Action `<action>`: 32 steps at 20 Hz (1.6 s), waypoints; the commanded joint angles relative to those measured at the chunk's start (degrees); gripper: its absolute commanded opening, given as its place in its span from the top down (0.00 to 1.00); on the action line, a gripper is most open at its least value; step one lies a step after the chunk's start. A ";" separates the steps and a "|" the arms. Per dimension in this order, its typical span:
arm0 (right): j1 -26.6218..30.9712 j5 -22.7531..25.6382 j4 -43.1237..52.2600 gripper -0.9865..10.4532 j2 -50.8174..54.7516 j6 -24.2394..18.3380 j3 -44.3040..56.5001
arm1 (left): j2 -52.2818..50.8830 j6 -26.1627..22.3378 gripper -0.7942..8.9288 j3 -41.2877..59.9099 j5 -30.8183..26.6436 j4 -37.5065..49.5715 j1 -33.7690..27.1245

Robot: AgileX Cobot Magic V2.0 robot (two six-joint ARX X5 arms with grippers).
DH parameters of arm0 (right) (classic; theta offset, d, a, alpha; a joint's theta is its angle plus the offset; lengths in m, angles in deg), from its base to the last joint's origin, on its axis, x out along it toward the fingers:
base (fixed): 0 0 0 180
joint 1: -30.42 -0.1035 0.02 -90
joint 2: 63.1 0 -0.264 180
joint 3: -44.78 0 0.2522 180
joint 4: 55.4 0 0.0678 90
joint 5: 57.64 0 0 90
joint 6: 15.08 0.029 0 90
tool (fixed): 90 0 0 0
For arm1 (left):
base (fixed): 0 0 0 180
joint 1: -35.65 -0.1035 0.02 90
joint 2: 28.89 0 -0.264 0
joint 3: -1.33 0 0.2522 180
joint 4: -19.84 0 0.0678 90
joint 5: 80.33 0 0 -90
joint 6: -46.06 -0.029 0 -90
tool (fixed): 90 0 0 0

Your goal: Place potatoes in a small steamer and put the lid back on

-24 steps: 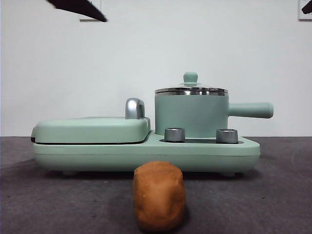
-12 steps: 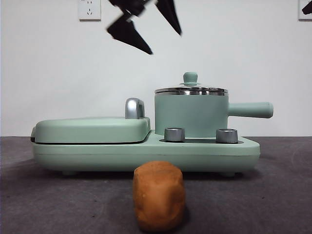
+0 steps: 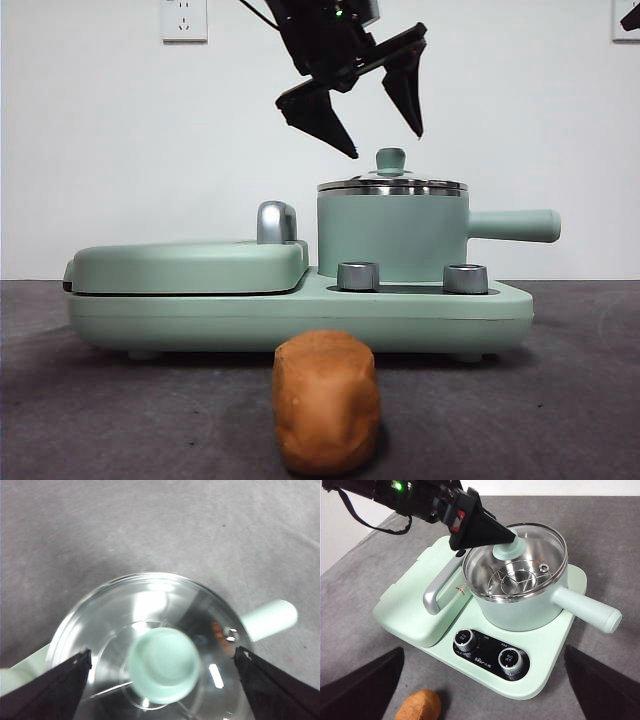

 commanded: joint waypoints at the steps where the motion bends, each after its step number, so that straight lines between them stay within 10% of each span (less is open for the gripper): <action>1: -0.24 -0.07 0.57 0.47 -0.33 0.81 -0.81 | 2.51 -2.91 0.47 -1.79 -0.11 -0.07 1.49; 19: -1.70 -0.07 0.55 0.47 -0.31 1.03 -0.81 | 4.09 -8.59 0.85 -1.79 -6.10 2.29 2.82; 32: -3.93 2.47 -4.13 0.47 -1.79 2.27 -4.46 | -2.73 -8.20 0.91 -4.90 -6.08 -1.64 1.11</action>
